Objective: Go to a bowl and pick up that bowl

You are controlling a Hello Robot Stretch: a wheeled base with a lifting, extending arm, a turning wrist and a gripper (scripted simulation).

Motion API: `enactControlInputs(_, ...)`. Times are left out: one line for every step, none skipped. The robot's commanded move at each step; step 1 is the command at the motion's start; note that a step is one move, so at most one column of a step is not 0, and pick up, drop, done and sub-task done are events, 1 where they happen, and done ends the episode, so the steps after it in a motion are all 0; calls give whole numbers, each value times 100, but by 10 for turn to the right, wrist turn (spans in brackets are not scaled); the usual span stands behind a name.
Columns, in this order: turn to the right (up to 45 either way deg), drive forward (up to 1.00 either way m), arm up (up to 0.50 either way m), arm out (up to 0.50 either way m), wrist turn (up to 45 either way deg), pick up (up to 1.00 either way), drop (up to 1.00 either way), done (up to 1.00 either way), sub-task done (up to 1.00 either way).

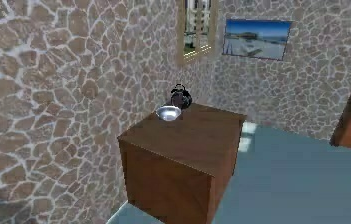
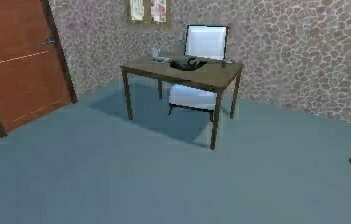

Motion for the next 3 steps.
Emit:
enactControlInputs(450,0,0,0,0,0,0,0,0)
enactControlInputs(150,0,0,0,0,0,0,0,0)
enactControlInputs(0,5,0,0,0,0,0,0,0)
